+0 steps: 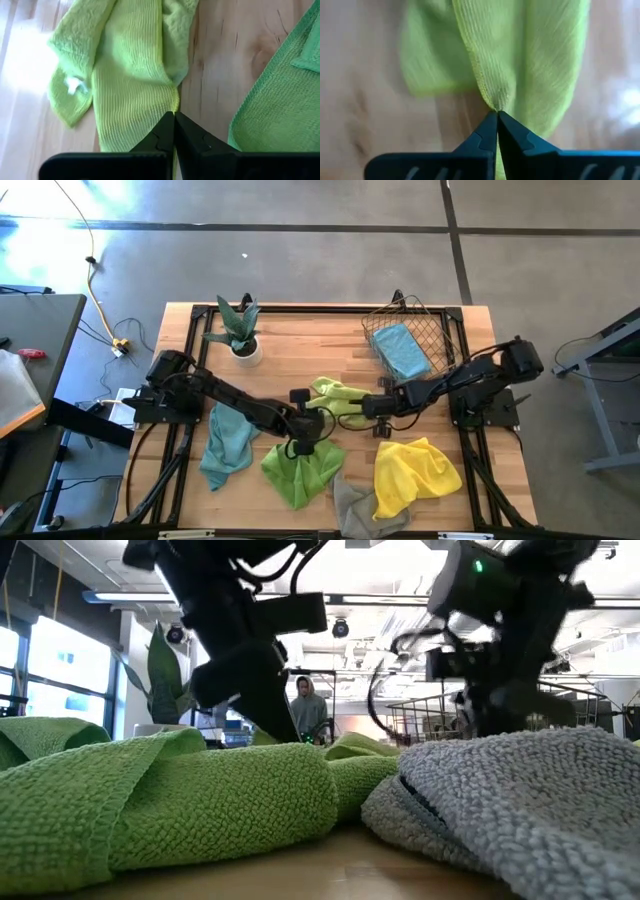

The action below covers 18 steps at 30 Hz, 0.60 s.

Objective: Fold microfiber towels
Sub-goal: Fold the light green towel

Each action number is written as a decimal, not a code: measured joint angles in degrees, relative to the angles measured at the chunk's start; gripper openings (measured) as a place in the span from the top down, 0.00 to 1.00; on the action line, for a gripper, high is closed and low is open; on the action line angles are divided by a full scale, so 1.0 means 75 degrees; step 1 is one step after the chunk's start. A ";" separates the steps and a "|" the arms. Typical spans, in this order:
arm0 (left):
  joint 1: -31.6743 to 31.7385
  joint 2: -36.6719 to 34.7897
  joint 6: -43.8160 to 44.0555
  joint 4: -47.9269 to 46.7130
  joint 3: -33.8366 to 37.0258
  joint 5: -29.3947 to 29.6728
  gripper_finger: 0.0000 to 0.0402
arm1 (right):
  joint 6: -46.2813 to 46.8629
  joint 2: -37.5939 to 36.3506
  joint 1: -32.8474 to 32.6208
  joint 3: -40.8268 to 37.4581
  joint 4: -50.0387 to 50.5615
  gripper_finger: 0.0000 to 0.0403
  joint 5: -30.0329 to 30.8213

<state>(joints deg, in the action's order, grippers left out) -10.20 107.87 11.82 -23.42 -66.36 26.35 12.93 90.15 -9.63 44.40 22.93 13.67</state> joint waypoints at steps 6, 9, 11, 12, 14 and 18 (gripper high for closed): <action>-0.0047 -0.0486 0.0142 -0.0859 -0.0403 0.0096 1.00 | -0.0094 -0.0642 -0.0007 0.0345 0.0347 1.00 0.0061; -0.0052 -0.1022 0.0106 -0.0998 -0.0430 0.0157 1.00 | -0.0175 -0.0868 -0.0009 0.0482 0.0253 1.00 -0.0026; -0.0052 -0.1413 0.0001 -0.0973 -0.0450 0.0181 1.00 | -0.0186 -0.0932 -0.0009 0.0536 0.0389 1.00 -0.0037; -0.0052 -0.1614 -0.0036 -0.1007 -0.0449 0.0181 1.00 | -0.0186 -0.0960 -0.0004 0.0634 0.0394 1.00 -0.0039; -0.0052 -0.2019 -0.0140 -0.1171 -0.0435 0.0179 1.00 | -0.0190 -0.1047 -0.0003 0.0901 0.0500 1.00 -0.0046; -0.0052 -0.2792 -0.0220 -0.1475 -0.0441 0.0181 1.00 | -0.0417 -0.1063 -0.0006 0.1548 0.1069 1.00 -0.0053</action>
<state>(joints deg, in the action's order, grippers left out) -10.59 86.94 10.17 -34.48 -69.67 27.70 9.80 82.17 -9.67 56.01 30.95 13.27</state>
